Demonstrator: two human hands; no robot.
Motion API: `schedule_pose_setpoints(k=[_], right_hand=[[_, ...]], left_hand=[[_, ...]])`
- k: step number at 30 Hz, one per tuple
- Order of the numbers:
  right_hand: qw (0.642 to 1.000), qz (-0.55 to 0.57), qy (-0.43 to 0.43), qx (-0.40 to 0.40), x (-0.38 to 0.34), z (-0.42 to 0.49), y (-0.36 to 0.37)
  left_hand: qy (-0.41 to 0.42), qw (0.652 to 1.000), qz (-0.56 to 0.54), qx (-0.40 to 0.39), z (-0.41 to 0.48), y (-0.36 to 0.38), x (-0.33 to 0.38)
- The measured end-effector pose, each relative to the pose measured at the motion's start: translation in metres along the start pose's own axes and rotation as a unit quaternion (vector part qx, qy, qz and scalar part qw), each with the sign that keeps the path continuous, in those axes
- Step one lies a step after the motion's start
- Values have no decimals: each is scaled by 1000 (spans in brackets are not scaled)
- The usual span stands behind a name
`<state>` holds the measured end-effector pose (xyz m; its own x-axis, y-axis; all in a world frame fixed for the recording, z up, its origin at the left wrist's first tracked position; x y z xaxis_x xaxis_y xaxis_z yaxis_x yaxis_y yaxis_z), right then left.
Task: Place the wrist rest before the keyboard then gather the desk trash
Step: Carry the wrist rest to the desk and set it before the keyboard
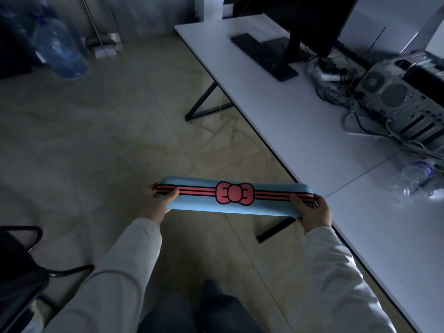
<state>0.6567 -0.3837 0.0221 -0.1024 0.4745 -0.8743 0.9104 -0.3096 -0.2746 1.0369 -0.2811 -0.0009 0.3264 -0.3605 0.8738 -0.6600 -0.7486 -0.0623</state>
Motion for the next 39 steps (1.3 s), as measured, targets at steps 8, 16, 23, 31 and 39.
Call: schedule_pose_setpoints(k=[8,16,23,31,39], right_hand=[[1000,-10,7,19,-51,48,65],[997,-26,-26,70,-117,91,143],[995,12,2,103,-157,118,213],[988,18,30,151,-165,161,256],[978,110,60,165,-193,234,291]], left_hand=[[-1,1000,18,-11,85,42,49],[22,997,33,-72,196,94,130],[29,990,57,-127,281,128,198],[-15,984,80,-159,360,175,205],[-2,979,109,-171,421,258,247]])
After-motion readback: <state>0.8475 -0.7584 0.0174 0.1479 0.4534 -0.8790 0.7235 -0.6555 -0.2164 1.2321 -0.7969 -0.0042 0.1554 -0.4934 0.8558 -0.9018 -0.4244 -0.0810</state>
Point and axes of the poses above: each hand's wrist, its own z-axis towards the middle knuckle, its own y-axis out of the palm, x = y × z, the point moved 8 cm from there along z, towards the middle knuckle, and after that the axes turned 7 degrees about x, right-handed, at the moved point
